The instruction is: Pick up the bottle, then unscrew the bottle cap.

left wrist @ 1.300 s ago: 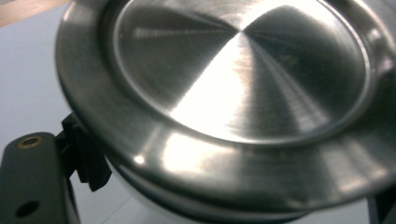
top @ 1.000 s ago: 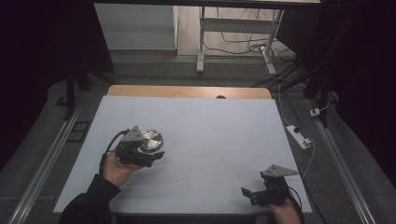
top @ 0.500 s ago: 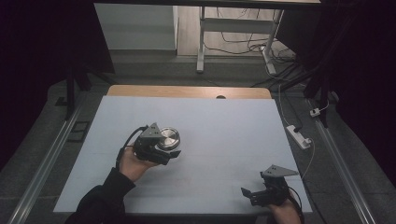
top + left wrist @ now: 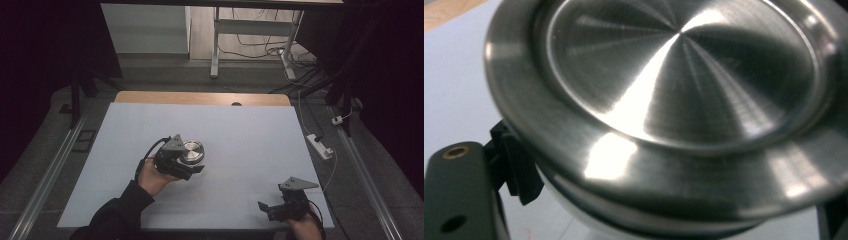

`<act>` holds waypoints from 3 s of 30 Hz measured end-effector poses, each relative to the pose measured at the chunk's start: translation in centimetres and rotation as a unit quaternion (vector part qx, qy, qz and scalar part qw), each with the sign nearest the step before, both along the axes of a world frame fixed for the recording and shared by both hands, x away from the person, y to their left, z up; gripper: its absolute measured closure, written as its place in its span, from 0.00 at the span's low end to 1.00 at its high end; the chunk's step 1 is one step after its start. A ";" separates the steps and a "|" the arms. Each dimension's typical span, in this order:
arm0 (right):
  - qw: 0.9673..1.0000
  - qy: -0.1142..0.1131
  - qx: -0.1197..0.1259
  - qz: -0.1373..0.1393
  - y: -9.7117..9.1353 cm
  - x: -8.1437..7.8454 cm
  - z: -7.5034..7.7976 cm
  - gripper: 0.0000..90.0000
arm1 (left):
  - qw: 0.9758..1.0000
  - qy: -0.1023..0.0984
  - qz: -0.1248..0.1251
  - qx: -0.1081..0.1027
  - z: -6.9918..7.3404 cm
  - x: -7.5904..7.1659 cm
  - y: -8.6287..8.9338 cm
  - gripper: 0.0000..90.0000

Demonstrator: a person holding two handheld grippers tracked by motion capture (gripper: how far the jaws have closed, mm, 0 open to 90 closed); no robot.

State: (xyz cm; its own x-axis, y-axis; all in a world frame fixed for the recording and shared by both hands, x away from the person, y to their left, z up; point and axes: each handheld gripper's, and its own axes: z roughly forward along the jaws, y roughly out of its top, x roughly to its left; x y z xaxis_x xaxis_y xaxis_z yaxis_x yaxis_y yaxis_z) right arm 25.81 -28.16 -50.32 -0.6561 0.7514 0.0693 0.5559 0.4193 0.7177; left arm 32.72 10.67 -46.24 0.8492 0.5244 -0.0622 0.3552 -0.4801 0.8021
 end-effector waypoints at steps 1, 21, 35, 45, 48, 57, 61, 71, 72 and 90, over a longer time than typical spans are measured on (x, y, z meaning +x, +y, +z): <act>1.000 -0.001 -0.001 0.001 0.0 0.0 0.0 0.00 | 1.000 0.001 -0.003 -0.001 0.0 0.0 -0.2 0.16; 0.999 -0.031 0.033 0.012 0.5 -0.5 0.8 0.00 | 1.000 0.007 -0.024 0.000 -0.3 -0.5 -1.6 0.16; 0.996 -0.051 0.058 0.048 2.5 -0.4 2.2 0.00 | 0.999 0.008 -0.031 -0.003 -0.7 -0.4 -1.6 0.16; 0.989 -0.080 0.076 0.096 5.1 0.1 3.4 0.00 | 0.999 0.011 -0.042 -0.013 -0.8 -0.4 -1.6 0.16; 0.986 -0.089 0.088 0.107 5.8 0.5 4.0 0.00 | 0.999 0.011 -0.042 -0.011 -0.9 -0.4 -1.7 0.16; 0.984 -0.058 0.122 0.118 7.9 2.3 4.9 0.00 | 0.999 0.008 -0.042 -0.008 -0.9 -0.5 -1.7 0.16; 0.985 -0.056 0.112 0.115 8.7 3.1 5.1 0.00 | 0.999 0.007 -0.044 -0.009 -0.9 -0.5 -1.7 0.16; 0.984 -0.068 0.104 0.126 11.0 4.2 6.4 0.00 | 0.998 0.019 -0.051 -0.024 -1.1 -0.3 -1.5 0.16; 0.984 -0.069 0.101 0.128 11.3 4.3 6.5 0.00 | 0.998 0.020 -0.048 -0.029 -1.1 -0.3 -1.4 0.16; 0.981 -0.086 0.093 0.149 14.9 5.8 8.1 0.00 | 0.999 0.012 -0.043 -0.005 -1.2 -0.3 -1.7 0.16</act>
